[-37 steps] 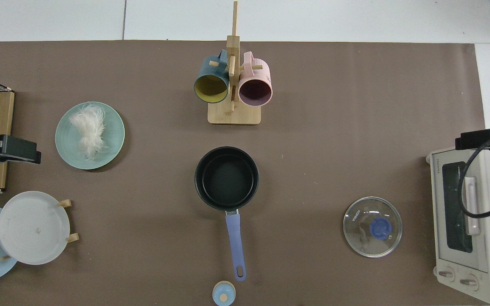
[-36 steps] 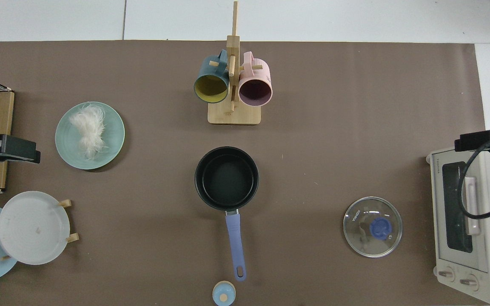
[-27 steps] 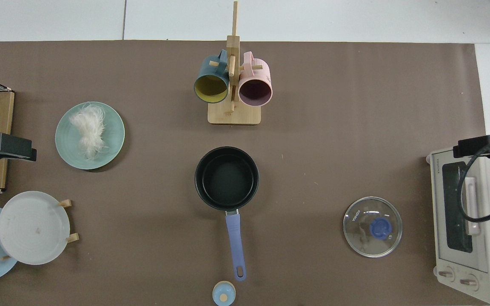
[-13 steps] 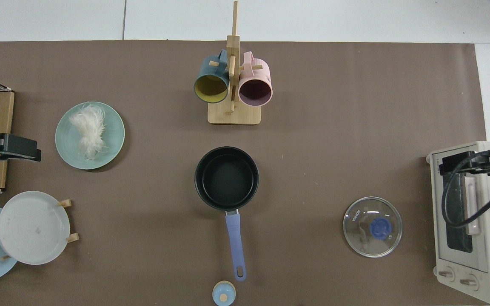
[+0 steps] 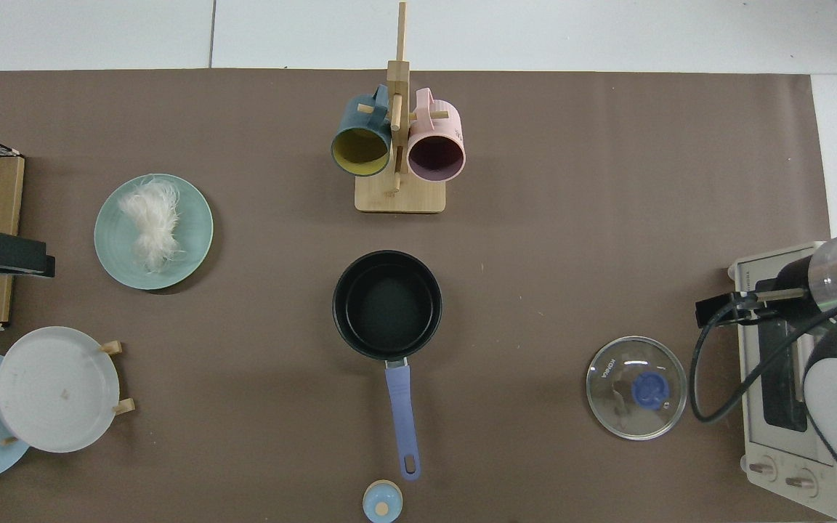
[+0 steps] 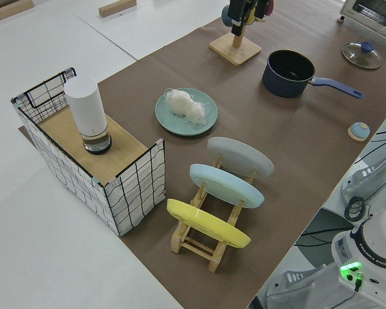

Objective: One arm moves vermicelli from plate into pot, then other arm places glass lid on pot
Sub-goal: 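Reach the left gripper to the vermicelli while the right gripper reaches the lid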

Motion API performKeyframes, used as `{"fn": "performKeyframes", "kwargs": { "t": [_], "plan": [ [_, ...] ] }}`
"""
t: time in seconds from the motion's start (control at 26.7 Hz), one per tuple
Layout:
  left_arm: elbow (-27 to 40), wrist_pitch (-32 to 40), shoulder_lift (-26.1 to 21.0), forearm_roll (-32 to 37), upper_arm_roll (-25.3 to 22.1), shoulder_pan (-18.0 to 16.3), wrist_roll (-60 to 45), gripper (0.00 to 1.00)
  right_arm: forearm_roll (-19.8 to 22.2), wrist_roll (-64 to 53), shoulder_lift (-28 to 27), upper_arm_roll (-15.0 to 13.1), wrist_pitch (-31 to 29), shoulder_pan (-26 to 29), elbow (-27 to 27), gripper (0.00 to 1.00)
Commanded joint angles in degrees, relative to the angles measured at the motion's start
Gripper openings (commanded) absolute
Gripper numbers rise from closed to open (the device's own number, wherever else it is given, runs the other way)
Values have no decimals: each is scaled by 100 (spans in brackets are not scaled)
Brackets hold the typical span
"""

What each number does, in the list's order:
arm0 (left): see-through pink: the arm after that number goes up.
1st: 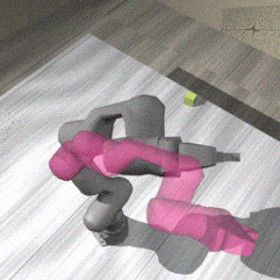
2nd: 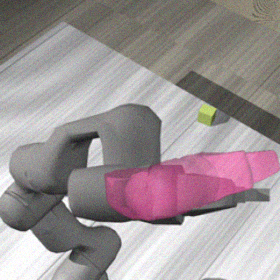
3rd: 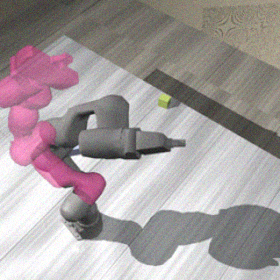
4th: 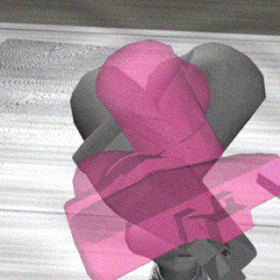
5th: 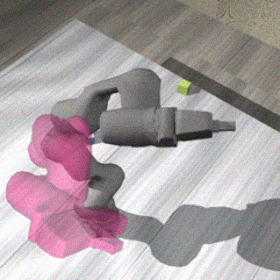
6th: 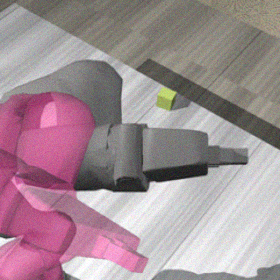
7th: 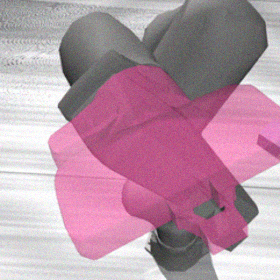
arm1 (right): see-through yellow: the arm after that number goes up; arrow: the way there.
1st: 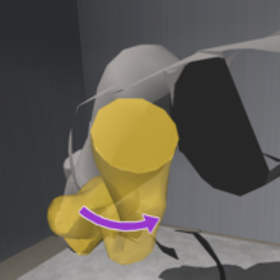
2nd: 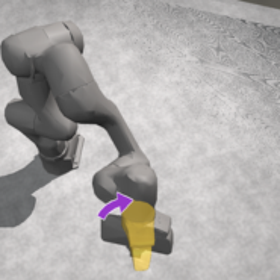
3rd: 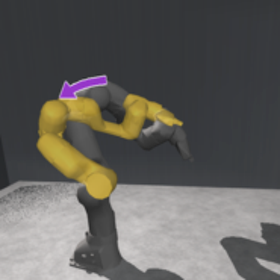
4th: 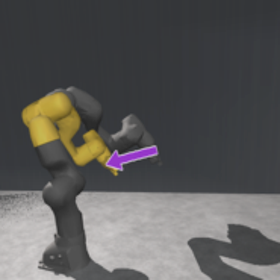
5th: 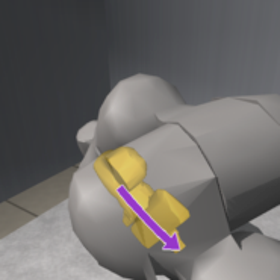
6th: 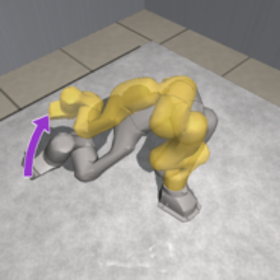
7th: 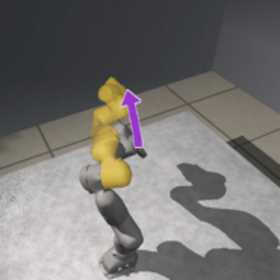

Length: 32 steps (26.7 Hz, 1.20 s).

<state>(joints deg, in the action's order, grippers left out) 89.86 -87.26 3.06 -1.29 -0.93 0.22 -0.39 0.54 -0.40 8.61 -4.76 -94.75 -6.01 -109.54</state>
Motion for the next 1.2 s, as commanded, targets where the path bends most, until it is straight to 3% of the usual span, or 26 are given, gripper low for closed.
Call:
{"fn": "performKeyframes", "kwargs": {
  "t": [0.0, 0.15, 0.34, 0.49, 0.86, 1.16],
  "plan": [
    [399, -466, 20, 86, 14, -144, 82, 100, -80, 49, 387, -8, -474, 12, -717, 100],
    [760, -1310, -278, 77, 23, -303, 258, 100, -80, 145, 414, -8, -588, 4, -981, 100],
    [831, -2057, -1026, 68, 23, -408, 285, 100, -80, 251, 528, -8, -1019, -76, -1482, 100],
    [972, -2252, -1087, -37, 23, -575, 522, 100, -80, 426, 555, -8, -1432, -58, -1904, 100],
    [779, -3402, -2238, -661, 23, -646, 58, 100, -72, 708, 546, -8, -1889, -93, -2449, 100],
    [726, -3851, -2748, -320, 49, -558, -137, 100, -72, 700, 669, -8, -2443, -84, -3117, 100]
  ]
}}
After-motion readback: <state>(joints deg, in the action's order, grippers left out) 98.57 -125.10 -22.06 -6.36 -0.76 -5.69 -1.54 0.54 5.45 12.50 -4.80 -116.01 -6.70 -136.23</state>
